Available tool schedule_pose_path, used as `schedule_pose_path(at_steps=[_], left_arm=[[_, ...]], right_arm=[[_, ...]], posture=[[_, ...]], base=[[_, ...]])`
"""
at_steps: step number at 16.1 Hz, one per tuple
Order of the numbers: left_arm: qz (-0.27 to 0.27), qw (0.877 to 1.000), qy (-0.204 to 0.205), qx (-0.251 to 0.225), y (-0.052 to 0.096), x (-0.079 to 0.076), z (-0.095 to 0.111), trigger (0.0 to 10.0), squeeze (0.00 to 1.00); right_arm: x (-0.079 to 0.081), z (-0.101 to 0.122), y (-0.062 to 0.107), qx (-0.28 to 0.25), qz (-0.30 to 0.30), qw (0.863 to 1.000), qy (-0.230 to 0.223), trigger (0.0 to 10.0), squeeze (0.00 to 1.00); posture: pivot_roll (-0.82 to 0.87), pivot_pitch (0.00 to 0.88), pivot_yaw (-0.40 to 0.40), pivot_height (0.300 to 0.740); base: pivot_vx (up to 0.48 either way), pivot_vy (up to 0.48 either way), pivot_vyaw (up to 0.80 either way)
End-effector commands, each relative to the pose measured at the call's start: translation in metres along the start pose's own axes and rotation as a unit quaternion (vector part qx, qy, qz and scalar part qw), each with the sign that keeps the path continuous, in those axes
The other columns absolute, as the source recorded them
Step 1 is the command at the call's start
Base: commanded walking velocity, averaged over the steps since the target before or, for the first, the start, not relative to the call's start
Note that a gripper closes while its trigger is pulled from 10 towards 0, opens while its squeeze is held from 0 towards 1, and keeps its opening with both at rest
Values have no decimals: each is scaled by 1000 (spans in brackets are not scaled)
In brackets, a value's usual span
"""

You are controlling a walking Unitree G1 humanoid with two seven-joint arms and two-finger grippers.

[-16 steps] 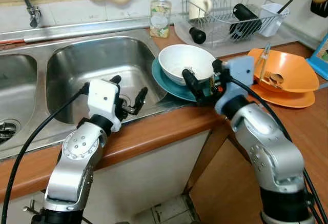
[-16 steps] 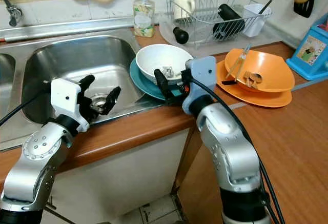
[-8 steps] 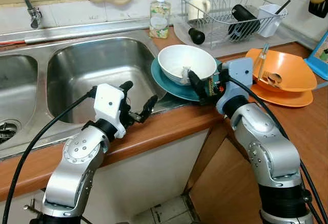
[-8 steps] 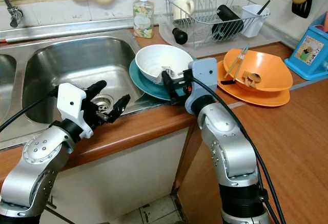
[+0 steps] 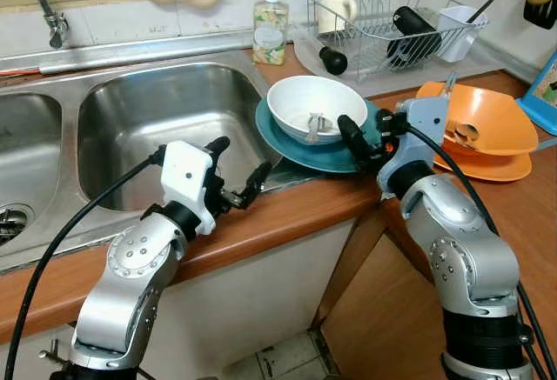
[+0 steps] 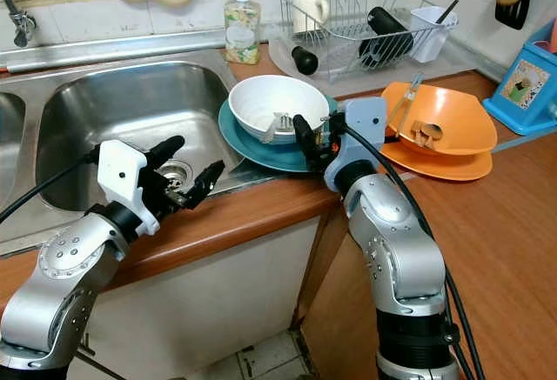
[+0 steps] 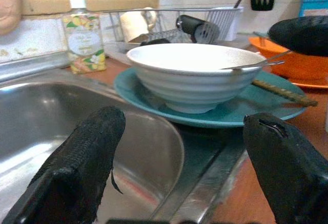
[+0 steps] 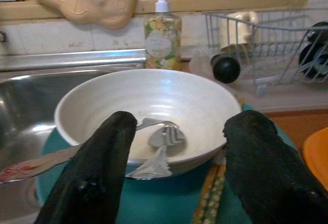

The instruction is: Kitchen organization

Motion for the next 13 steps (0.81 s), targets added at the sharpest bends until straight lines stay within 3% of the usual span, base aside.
schedule_pose_path(at_steps=[1,13], left_arm=[[-17,1000,-1,-7,-1,-4,6,10000,0],[-32,999,13,-5,-2,-9,6,10000,0]], right_arm=[[-2,0,-2,5,2,1000,-14,0,0],[-2,-1,-4,16,5,999,-31,0,0]], posture=[[-45,0,-19,740],[-51,0,-23,740]], base=[[0,0,0],[0,0,0]])
Point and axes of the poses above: a point about 5 cm out from each wrist's last joint towards the gripper, its own y axis pointing back from the gripper into the wrist, its own z axis along the axis of the wrist's last joint, x = y × z, the point moved 1 cm from there along -y, pointing out of the wrist towards the gripper, and after that the axes turned 2 degrees about -y, right-handed, at the moved point
